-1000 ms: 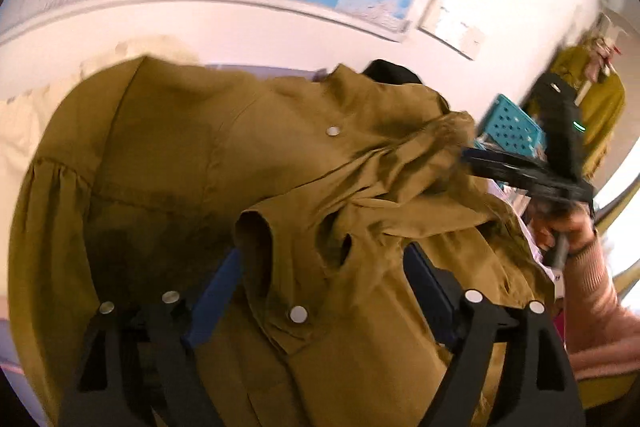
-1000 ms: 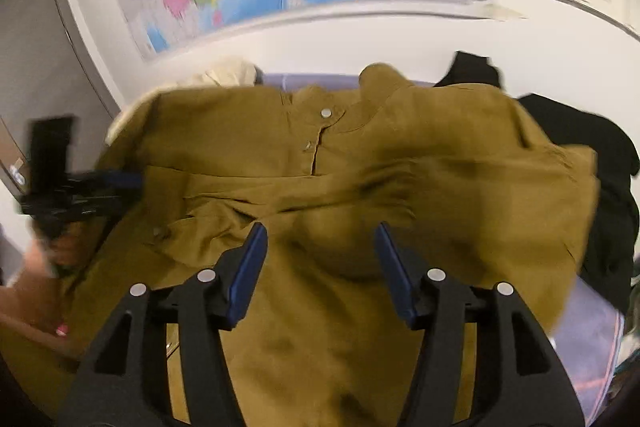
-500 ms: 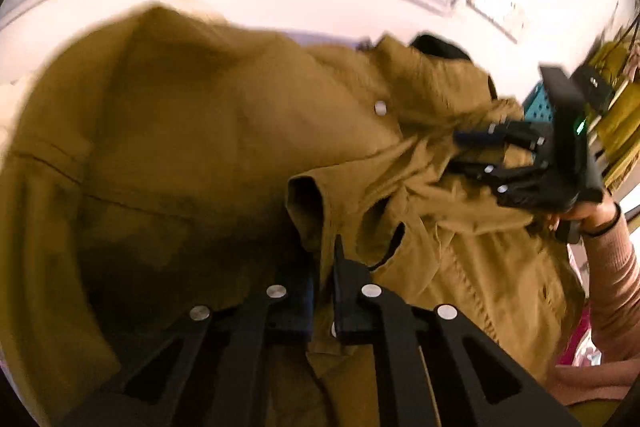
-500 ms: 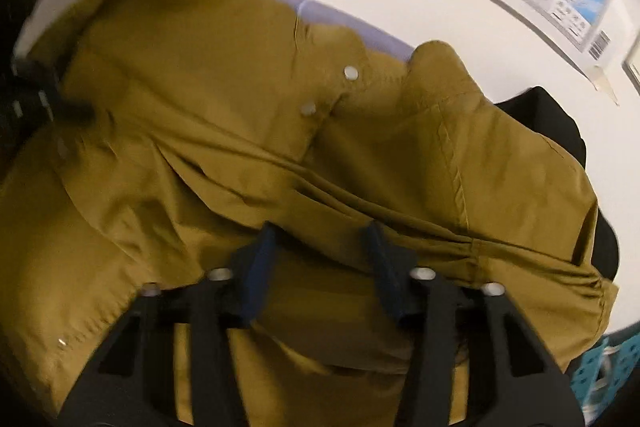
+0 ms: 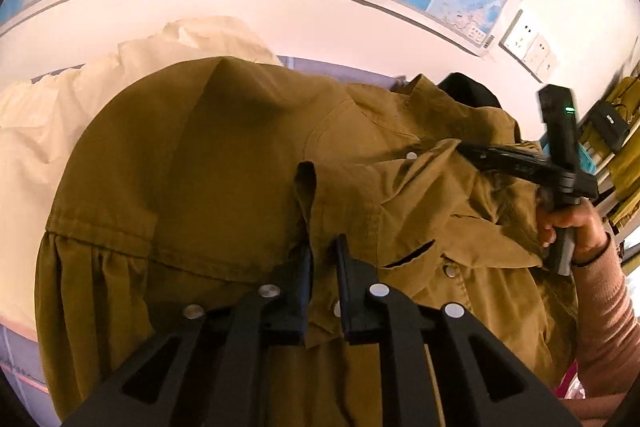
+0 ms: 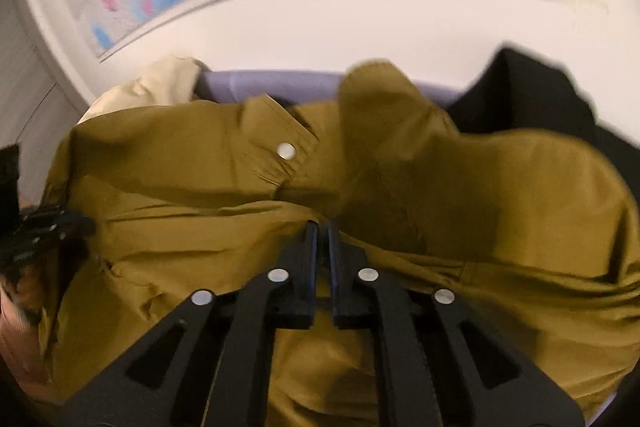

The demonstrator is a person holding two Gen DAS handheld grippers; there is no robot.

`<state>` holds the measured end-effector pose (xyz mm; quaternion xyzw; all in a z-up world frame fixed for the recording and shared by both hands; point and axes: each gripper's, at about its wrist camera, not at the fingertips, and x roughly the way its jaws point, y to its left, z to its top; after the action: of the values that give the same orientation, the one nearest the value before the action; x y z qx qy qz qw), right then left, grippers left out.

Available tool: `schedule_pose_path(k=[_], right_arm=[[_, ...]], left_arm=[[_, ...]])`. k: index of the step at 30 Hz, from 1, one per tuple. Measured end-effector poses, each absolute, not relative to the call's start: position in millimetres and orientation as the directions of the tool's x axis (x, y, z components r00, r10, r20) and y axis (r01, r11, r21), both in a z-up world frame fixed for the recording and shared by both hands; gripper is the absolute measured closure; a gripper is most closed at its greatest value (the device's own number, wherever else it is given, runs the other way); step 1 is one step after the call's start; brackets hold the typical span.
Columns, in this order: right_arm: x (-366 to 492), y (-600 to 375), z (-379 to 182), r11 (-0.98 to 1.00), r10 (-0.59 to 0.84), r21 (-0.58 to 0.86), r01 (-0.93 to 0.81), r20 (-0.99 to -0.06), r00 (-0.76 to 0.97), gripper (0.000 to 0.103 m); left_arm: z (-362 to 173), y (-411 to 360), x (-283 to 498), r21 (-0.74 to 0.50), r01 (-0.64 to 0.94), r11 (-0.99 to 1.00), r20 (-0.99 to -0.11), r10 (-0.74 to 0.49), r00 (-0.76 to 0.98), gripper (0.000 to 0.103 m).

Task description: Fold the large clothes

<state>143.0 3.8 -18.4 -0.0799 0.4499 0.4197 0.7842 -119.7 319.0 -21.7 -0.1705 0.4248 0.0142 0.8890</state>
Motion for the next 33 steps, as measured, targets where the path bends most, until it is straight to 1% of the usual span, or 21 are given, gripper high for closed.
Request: schedule_pose_path(k=[1, 2, 4, 6, 7, 9, 10, 12, 15, 18, 21, 22, 23, 24, 25, 26, 28, 29, 30, 33], right_arm=[[143, 1, -18, 0.642, 0.594, 0.271, -0.717, -0.767, 0.243, 0.090], [141, -3, -14, 0.641, 0.612, 0.286, -0.712, -0.751, 0.249, 0.078], [123, -11, 4, 0.641, 0.620, 0.235, -0.731, -0.720, 0.312, 0.063], [102, -21, 18, 0.602, 0.653, 0.209, -0.771, -0.685, 0.324, 0.063], [89, -23, 25, 0.572, 0.676, 0.207, -0.794, -0.667, 0.313, 0.063], [67, -18, 30, 0.501, 0.705, 0.209, -0.840, -0.660, 0.257, 0.063], [56, -13, 28, 0.468, 0.713, 0.209, -0.859, -0.664, 0.226, 0.063], [43, 2, 16, 0.426, 0.706, 0.218, -0.878, -0.688, 0.171, 0.064], [38, 32, -14, 0.411, 0.657, 0.216, -0.886, -0.744, 0.124, 0.064], [40, 45, -38, 0.444, 0.621, 0.252, -0.860, -0.779, 0.093, 0.062], [28, 43, -33, 0.435, 0.661, 0.299, -0.849, -0.746, 0.076, 0.062], [18, 44, -27, 0.410, 0.684, 0.319, -0.855, -0.727, 0.057, 0.059], [5, 41, -18, 0.365, 0.717, 0.345, -0.865, -0.697, 0.025, 0.053], [-7, 42, -11, 0.313, 0.743, 0.375, -0.872, -0.669, -0.021, 0.049], [-24, 47, -5, 0.239, 0.765, 0.418, -0.876, -0.637, -0.096, 0.043], [-41, 55, -2, 0.171, 0.774, 0.447, -0.878, -0.613, -0.161, 0.040], [-73, 75, -2, 0.055, 0.762, 0.498, -0.866, -0.581, -0.286, 0.035], [-85, 87, -4, 0.009, 0.751, 0.523, -0.852, -0.566, -0.340, 0.030], [-98, 98, -8, -0.027, 0.736, 0.547, -0.837, -0.555, -0.387, 0.028], [-132, 133, -23, -0.072, 0.686, 0.562, -0.824, -0.572, -0.450, 0.025]], left_arm=[[-18, 317, -123, -0.299, -0.154, 0.942, -0.751, -0.133, 0.647, 0.074], [-15, 314, -127, -0.297, -0.143, 0.944, -0.742, -0.134, 0.657, 0.061], [1, 307, -146, -0.244, -0.127, 0.961, -0.710, -0.089, 0.698, 0.047], [16, 301, -167, -0.211, -0.098, 0.973, -0.672, -0.071, 0.737, 0.047], [22, 301, -177, -0.192, -0.105, 0.976, -0.660, -0.049, 0.750, 0.046], [32, 305, -200, -0.136, -0.147, 0.980, -0.646, 0.025, 0.763, 0.043], [33, 308, -209, -0.103, -0.184, 0.978, -0.648, 0.074, 0.758, 0.040], [30, 314, -223, -0.051, -0.251, 0.967, -0.667, 0.154, 0.729, 0.039], [19, 320, -236, -0.043, -0.294, 0.955, -0.702, 0.181, 0.689, 0.039], [6, 319, -248, 0.011, -0.321, 0.947, -0.737, 0.225, 0.637, 0.039], [-3, 317, -263, 0.025, -0.299, 0.954, -0.751, 0.215, 0.624, 0.039], [-6, 317, -266, 0.023, -0.295, 0.955, -0.755, 0.210, 0.621, 0.039], [-7, 318, -269, 0.017, -0.300, 0.954, -0.756, 0.209, 0.621, 0.039], [-7, 321, -273, -0.002, -0.307, 0.952, -0.751, 0.201, 0.629, 0.039], [-6, 325, -277, -0.026, -0.311, 0.950, -0.744, 0.189, 0.641, 0.039], [-3, 328, -279, -0.050, -0.317, 0.947, -0.735, 0.180, 0.654, 0.039], [4, 336, -285, -0.100, -0.334, 0.937, -0.709, 0.168, 0.684, 0.039], [9, 339, -288, -0.111, -0.340, 0.934, -0.697, 0.171, 0.696, 0.039], [12, 341, -290, -0.109, -0.345, 0.932, -0.689, 0.179, 0.702, 0.039], [23, 345, -300, -0.100, -0.357, 0.929, -0.666, 0.204, 0.717, 0.039]])
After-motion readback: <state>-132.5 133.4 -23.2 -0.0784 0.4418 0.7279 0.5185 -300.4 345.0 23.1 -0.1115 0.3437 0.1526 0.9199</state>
